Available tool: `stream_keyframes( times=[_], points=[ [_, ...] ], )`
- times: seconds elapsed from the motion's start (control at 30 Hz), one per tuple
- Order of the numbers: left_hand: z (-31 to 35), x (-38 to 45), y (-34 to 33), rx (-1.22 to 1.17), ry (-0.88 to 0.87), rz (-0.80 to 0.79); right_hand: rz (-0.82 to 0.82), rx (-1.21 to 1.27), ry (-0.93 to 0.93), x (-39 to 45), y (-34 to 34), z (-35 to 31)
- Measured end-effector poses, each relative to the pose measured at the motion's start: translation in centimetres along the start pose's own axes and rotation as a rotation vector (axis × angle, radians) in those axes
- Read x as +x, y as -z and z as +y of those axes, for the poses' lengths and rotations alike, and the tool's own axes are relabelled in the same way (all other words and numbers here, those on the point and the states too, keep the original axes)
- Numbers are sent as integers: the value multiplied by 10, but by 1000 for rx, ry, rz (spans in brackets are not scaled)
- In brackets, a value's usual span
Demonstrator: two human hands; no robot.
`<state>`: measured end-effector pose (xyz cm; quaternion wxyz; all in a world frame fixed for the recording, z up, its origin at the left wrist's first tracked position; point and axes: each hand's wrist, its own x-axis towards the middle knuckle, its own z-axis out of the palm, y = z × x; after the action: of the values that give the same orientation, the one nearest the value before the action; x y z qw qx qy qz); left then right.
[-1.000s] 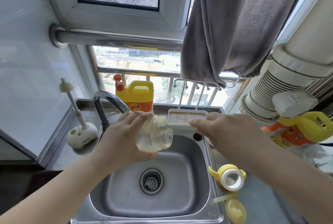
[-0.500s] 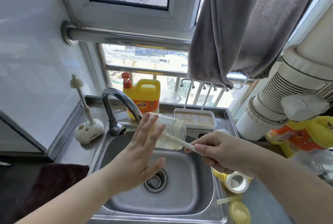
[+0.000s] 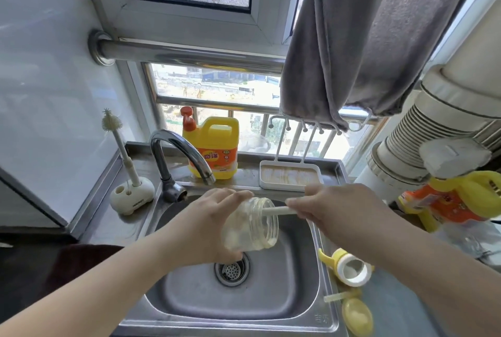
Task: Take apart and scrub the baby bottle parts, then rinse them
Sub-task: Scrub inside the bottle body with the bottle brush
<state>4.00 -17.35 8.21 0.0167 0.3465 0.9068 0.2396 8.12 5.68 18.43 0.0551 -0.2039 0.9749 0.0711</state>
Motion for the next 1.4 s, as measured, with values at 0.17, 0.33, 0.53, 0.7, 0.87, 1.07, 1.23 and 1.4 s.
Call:
stream_keyframes(
  times=[0.17,0.33,0.53,0.7,0.87,1.07,1.23,1.4],
  points=[
    [-6,4,7,143,-56,198,1,143,-45,3,-15,-12],
    [-10,-1,4,125,-42,237,-379,708,-114,1,-8,10],
    [-10,0,2,82,-48,193,110,-27,-49,-8,-13,28],
    [-11,7,6,152,-93,215,83,84,-76,-17,-24,23],
    [-15,2,4,194,-157,242,-389,871,-221,-25,-27,24],
    [-13,8,13,191,-148,243,58,250,-105,-21,-26,33],
    [-13,10,23,226,-153,255,323,-121,3,-15,-29,34],
    [-16,8,24,295,-139,319,-199,712,-193,-16,-30,22]
  ],
)
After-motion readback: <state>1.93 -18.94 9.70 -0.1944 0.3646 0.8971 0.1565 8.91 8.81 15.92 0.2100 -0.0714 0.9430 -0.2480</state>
